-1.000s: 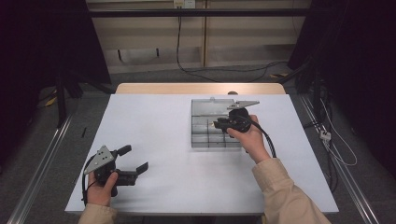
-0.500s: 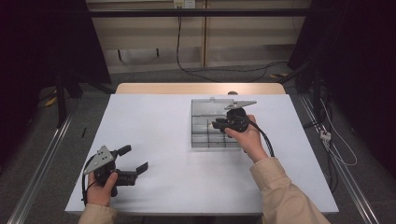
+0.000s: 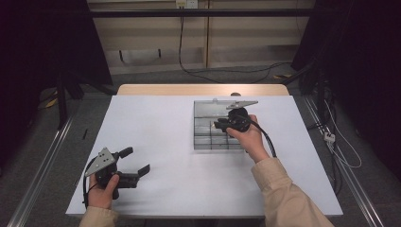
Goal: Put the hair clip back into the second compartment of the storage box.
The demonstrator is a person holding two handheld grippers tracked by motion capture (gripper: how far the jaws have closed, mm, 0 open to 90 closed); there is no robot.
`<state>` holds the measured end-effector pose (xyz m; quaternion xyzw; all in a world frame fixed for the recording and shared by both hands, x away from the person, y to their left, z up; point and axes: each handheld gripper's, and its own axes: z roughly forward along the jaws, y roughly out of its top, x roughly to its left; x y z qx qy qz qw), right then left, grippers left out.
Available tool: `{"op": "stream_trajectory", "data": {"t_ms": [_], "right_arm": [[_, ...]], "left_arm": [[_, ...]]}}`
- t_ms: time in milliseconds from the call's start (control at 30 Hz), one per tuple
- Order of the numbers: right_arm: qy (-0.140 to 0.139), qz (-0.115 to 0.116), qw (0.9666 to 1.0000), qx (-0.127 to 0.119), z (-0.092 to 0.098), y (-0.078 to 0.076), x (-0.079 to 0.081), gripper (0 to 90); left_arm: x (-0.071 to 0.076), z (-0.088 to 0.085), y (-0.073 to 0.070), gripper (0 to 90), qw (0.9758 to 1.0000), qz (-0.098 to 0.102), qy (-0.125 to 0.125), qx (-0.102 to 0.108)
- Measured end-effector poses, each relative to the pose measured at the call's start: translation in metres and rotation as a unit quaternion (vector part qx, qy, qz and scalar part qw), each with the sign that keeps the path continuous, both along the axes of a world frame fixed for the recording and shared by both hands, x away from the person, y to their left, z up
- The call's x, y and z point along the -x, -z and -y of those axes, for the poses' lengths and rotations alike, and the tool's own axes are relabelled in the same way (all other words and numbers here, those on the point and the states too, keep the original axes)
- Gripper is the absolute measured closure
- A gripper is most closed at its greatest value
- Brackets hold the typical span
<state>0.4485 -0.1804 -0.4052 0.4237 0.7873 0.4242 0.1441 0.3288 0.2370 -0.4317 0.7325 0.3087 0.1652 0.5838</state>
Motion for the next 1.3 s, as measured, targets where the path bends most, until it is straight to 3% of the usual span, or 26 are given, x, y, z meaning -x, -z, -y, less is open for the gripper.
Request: {"op": "stream_trajectory", "data": {"t_ms": [1300], "right_arm": [[0.025,-0.011,0.9996,0.005,0.006,0.012,-0.016,73.8]], "left_arm": [[0.000,0.000,0.000,3.0,1.0000,-0.002,0.000,-0.002]]}}
